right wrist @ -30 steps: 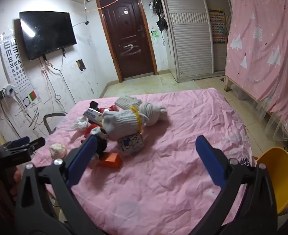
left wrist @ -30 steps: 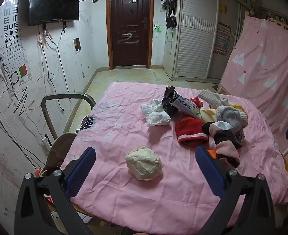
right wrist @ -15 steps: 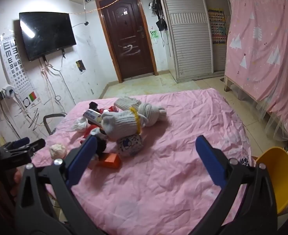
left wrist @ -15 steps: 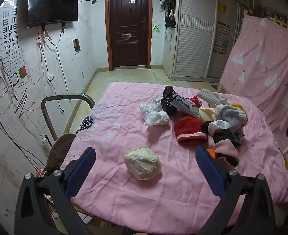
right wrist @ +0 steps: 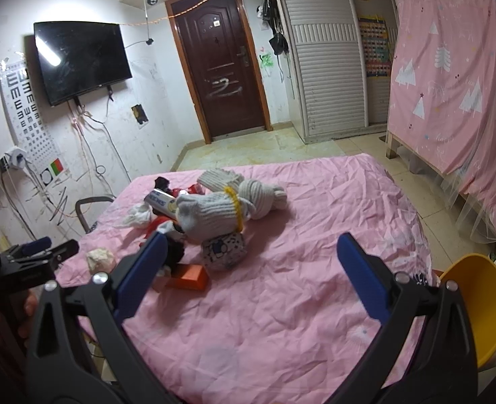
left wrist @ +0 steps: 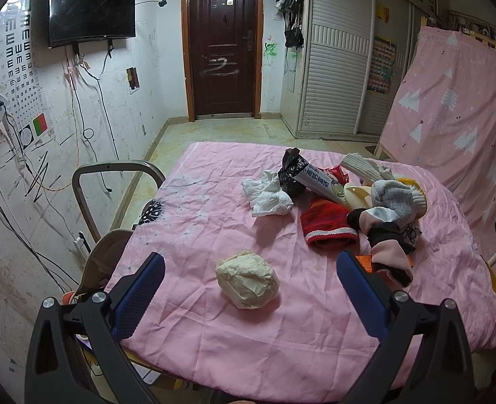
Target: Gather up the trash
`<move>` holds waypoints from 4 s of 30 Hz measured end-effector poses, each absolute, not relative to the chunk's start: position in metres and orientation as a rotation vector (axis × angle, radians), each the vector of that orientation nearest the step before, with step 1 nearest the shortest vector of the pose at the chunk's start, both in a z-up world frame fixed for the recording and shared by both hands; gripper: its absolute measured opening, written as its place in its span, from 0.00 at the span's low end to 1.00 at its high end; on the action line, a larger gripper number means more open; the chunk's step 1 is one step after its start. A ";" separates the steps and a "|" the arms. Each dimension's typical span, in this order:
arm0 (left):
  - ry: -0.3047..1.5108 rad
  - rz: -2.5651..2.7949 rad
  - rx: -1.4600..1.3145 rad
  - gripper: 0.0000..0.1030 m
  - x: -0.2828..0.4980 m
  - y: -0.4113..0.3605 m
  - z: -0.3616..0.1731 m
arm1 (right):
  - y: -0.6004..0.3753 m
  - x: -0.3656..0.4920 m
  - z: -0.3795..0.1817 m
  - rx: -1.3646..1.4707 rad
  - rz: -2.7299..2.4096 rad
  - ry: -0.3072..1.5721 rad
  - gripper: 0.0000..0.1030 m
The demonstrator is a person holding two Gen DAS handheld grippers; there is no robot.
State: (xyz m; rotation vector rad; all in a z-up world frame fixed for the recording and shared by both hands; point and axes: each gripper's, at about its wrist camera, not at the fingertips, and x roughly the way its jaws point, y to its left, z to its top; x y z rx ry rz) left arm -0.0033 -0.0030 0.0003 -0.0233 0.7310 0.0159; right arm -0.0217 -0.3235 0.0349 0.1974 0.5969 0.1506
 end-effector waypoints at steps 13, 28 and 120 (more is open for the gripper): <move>0.730 0.016 -0.020 0.90 -0.003 -0.003 0.000 | -0.324 -0.022 0.035 0.199 0.150 0.595 0.95; 0.732 0.015 -0.020 0.90 -0.004 -0.001 0.001 | -0.325 -0.022 0.037 0.199 0.151 0.593 0.95; 0.720 -0.237 -0.095 0.38 0.039 -0.026 -0.021 | -0.272 0.017 0.011 0.281 0.462 0.649 0.39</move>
